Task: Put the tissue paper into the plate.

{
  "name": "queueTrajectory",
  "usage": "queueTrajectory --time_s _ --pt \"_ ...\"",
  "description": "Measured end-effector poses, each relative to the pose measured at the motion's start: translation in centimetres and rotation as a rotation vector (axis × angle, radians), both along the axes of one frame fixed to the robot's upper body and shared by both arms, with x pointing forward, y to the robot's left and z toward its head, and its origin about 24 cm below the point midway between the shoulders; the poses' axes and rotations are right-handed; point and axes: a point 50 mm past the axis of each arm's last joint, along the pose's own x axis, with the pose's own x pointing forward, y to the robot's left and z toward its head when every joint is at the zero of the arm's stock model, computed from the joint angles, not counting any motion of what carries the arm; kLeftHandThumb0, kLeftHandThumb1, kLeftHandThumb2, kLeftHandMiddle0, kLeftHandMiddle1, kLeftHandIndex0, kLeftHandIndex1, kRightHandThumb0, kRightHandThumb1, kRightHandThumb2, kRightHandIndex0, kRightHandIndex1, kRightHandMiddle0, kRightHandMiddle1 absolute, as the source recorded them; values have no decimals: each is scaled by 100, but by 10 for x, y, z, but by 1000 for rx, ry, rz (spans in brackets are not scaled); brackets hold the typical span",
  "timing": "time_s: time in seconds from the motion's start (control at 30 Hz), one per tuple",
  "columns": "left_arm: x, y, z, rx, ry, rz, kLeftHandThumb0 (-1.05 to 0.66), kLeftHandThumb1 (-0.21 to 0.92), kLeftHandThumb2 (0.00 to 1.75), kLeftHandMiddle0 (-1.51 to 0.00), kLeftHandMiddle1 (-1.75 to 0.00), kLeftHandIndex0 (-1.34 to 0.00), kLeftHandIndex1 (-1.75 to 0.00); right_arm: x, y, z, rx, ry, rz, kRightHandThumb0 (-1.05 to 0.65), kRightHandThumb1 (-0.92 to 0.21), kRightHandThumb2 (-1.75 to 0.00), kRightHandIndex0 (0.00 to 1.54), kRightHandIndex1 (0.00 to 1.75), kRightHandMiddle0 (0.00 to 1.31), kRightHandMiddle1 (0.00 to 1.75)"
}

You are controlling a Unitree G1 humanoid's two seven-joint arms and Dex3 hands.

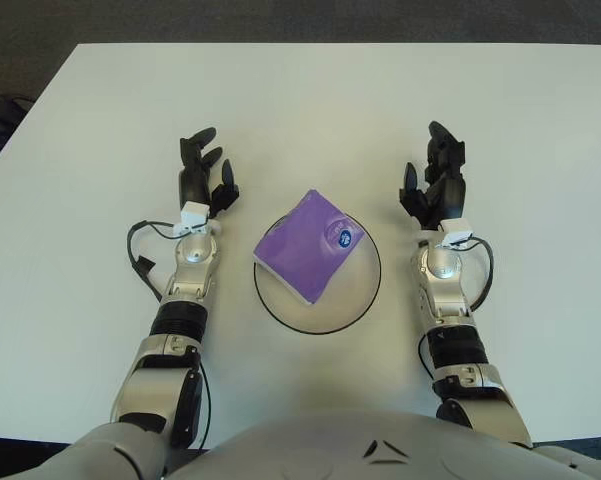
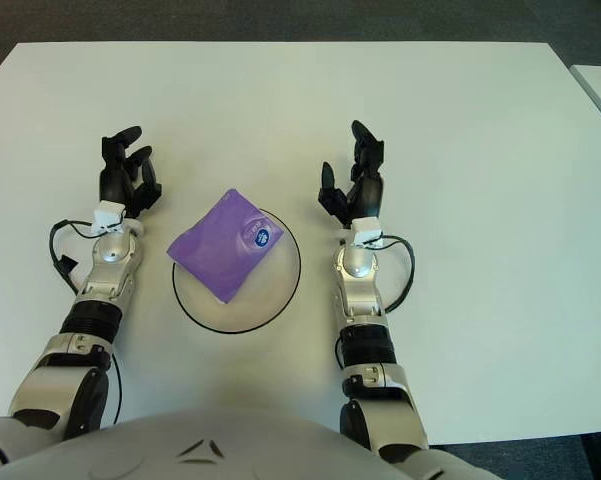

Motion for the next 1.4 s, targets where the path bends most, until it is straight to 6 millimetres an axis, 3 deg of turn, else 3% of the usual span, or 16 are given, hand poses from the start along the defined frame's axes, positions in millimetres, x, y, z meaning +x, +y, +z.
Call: queueTrajectory --time_s 0.2,0.3,0.4,1.0,1.4 --pt "-2 1 -1 1 5 3 -65 92 77 -27 -69 0 -97 -4 0 -12 -21 91 -4 -57 -92 -64 43 22 0 88" --pt "-3 1 -2 3 9 4 -64 92 77 -27 -69 0 -98 -5 0 -11 -24 114 -6 -58 -92 -63 35 42 0 91" --pt "-3 1 -2 4 11 4 -64 92 77 -27 -69 0 -98 -4 0 -11 -26 136 -3 -59 -92 -62 31 50 0 94" --pt "-8 1 -3 4 10 3 -64 92 76 -27 -69 0 -99 -6 1 -13 -50 183 49 -55 -89 -56 35 73 0 109" --pt "-10 0 -3 26 1 -8 -65 92 76 -27 -70 0 -97 -7 3 -21 -53 150 75 -51 -87 -59 33 74 0 107"
